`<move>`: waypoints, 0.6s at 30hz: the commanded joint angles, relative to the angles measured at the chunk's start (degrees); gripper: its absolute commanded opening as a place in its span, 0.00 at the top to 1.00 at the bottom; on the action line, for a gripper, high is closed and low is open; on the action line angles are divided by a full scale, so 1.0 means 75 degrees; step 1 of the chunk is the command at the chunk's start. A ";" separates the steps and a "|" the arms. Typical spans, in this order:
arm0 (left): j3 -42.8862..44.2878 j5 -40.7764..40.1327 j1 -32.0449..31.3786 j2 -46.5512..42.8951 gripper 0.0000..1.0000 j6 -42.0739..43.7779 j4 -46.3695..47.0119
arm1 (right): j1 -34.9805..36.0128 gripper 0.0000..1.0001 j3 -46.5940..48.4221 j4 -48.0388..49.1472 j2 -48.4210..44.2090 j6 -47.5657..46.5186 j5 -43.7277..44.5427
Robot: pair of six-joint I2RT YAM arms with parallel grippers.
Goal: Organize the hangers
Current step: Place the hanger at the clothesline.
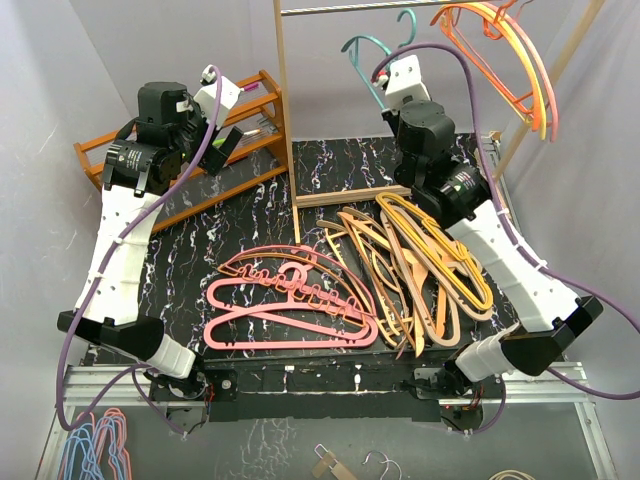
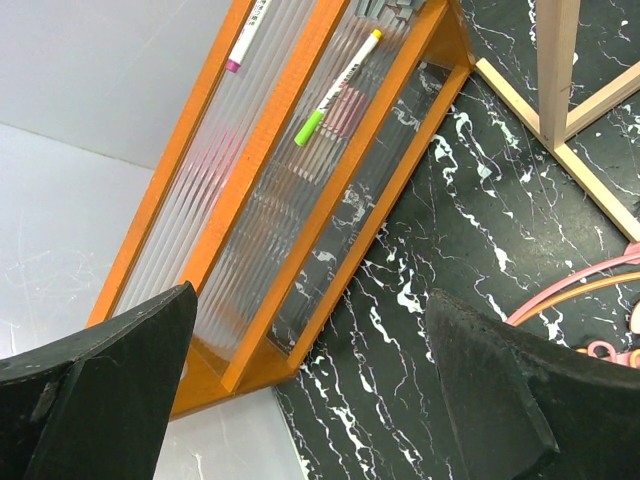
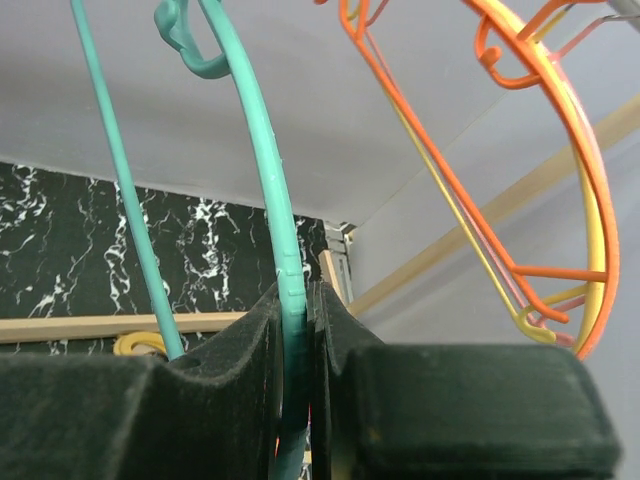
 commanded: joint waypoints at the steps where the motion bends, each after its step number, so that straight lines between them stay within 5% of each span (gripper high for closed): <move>1: 0.0024 0.0092 0.0051 -0.0141 0.03 -0.0073 -0.0008 | -0.0187 0.92 0.0152 0.1296 -0.0467 -0.0518 -0.0155; 18: 0.0005 0.0169 0.0055 -0.0128 0.03 -0.0032 -0.0052 | -0.1487 0.92 -0.0159 0.2274 -0.0708 -0.0743 -0.1306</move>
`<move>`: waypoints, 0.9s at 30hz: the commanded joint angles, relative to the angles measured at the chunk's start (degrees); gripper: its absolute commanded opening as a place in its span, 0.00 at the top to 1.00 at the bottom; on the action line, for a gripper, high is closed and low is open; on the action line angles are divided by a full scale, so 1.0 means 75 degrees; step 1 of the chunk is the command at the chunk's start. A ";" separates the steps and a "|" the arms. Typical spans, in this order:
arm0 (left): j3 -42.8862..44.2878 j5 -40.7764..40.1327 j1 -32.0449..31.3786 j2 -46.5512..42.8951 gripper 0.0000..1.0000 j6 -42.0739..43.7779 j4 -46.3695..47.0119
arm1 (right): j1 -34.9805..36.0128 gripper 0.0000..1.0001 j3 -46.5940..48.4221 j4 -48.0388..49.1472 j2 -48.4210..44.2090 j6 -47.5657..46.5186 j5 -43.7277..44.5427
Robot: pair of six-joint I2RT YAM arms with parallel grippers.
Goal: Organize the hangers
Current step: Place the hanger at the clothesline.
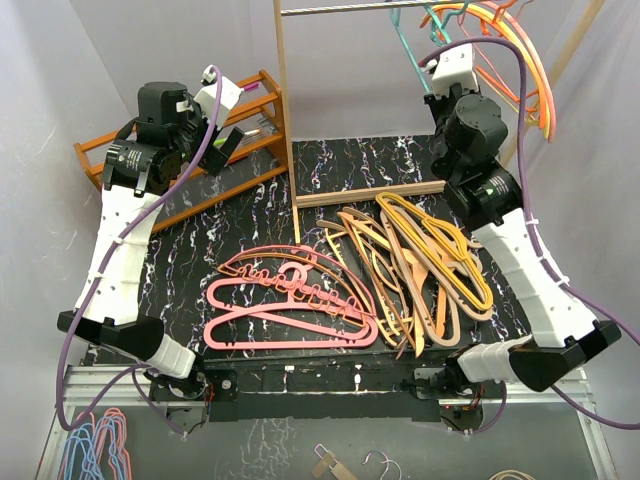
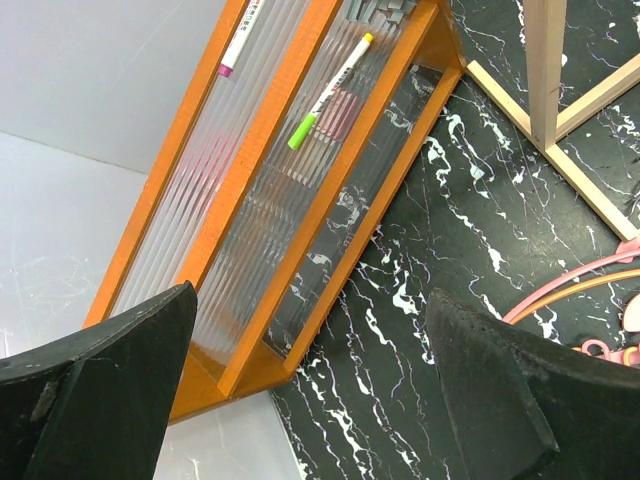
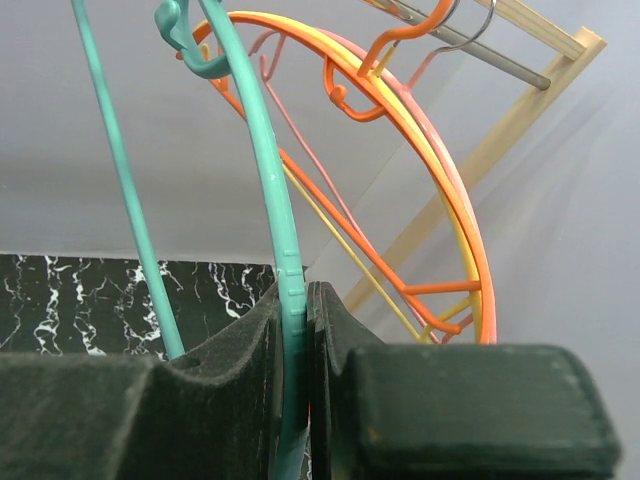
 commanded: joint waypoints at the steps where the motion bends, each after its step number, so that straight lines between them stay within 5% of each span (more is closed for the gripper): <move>1: 0.0000 0.0026 0.0055 -0.0128 0.03 -0.0036 -0.0032 | -0.0381 0.92 0.0510 0.0609 0.0178 0.0178 -0.0725; 14: -0.0101 0.0098 0.0072 -0.0053 0.03 -0.0002 -0.0009 | -0.1022 0.92 0.1515 0.0452 0.1165 0.0580 -0.1568; 27: -0.1453 0.0539 0.0074 -0.0078 0.03 0.0055 0.0206 | -0.1636 0.92 0.1646 0.0037 0.1920 0.1169 -0.2389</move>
